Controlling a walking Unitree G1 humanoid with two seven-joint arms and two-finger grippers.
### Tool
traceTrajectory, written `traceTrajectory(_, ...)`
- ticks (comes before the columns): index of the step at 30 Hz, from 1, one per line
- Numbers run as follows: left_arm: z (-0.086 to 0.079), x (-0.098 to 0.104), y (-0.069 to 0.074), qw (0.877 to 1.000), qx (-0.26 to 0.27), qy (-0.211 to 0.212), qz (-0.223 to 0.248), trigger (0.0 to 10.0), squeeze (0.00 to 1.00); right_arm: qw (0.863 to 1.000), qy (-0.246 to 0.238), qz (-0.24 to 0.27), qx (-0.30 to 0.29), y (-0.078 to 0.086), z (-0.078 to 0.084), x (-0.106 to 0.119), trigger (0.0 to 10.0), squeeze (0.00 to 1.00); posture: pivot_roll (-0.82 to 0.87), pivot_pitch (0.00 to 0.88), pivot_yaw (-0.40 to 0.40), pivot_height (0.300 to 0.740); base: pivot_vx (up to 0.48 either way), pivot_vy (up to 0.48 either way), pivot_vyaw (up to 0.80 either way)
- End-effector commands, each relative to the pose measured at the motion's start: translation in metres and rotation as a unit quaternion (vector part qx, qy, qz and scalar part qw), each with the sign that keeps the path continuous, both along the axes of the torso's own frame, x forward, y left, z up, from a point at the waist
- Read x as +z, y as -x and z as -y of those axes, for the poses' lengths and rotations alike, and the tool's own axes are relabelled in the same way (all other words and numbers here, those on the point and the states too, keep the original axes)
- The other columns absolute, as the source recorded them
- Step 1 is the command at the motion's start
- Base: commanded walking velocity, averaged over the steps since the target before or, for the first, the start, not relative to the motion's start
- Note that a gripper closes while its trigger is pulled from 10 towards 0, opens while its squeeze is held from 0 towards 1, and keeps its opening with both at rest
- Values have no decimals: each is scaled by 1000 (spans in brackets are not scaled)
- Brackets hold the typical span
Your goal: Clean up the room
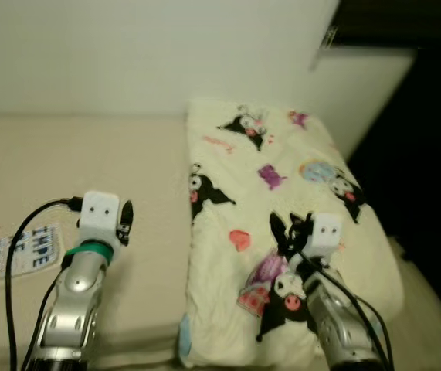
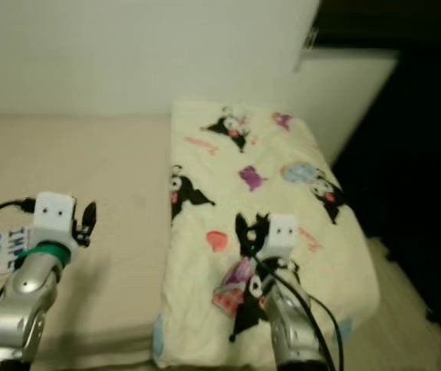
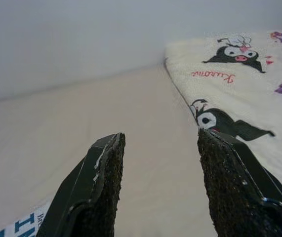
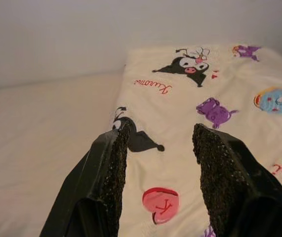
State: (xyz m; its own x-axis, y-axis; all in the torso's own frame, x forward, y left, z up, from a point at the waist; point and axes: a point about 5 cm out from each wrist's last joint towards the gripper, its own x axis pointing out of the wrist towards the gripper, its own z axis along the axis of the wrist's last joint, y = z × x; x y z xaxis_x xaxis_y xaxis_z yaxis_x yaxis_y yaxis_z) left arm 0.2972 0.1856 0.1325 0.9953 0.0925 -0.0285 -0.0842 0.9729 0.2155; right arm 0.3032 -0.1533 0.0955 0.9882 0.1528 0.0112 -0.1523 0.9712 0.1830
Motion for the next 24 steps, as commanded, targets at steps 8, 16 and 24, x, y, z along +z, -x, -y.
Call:
traceTrajectory(8, -2, -4, 6, 1000, 11, -2, -2, 10000, 0, 1000, 3, -9, 6, 1, -3, -4, 10000, 0, 102, 0, -6, 740, 0, 460, 0)
traceTrajectory(16, -3, -4, 6, 1000, 13, -3, -1, 10000, 0, 1000, 4, -9, 8, 0, -5, -4, 10000, 0, 109, 0, -10, 740, 0, 480, 0)
traceTrajectory(24, -4, -4, 7, 1000, 14, -5, -2, 10000, 0, 1000, 4, -11, 8, 1, -5, -5, 10000, 0, 111, 0, -6, 740, 0, 353, 0)
